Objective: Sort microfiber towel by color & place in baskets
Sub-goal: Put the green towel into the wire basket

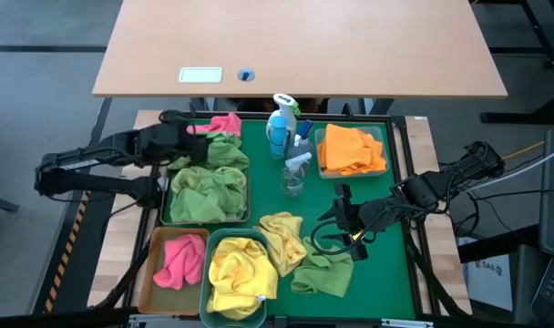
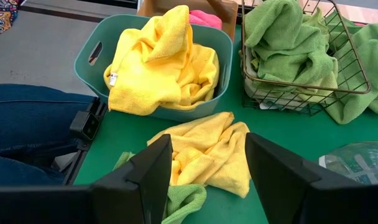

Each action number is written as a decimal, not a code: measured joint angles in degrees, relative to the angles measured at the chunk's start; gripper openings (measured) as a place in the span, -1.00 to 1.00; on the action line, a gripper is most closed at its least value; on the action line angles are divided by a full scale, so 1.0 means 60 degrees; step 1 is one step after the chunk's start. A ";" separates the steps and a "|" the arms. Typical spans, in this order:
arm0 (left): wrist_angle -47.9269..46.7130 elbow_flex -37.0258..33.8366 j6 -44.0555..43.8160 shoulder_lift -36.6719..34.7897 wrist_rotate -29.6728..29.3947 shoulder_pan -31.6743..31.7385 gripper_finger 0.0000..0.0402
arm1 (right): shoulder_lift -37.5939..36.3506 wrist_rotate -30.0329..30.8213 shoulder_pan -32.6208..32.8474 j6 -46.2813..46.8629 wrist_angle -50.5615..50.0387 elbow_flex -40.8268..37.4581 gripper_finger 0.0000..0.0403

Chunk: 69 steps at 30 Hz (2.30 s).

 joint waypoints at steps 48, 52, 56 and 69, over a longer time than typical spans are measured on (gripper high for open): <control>-0.0574 -0.0015 0.6949 0.5665 0.1979 0.3703 -0.57 | -0.0138 -0.0557 0.0011 0.0222 -0.2408 -0.0191 0.02; -0.0564 -0.0015 0.6885 0.5665 0.1975 0.3703 -0.86 | -0.0471 -0.0565 0.0272 0.0261 -0.1613 -0.1133 0.02; -0.0560 -0.0015 0.6411 0.5575 0.1808 0.3703 -0.96 | -0.0554 -0.0579 0.0640 0.0629 -0.0889 -0.2259 0.02; -0.0681 0.2101 0.5813 0.4278 0.2002 0.3241 -0.99 | -0.0568 -0.0583 0.1155 0.2215 0.1501 -0.4827 0.02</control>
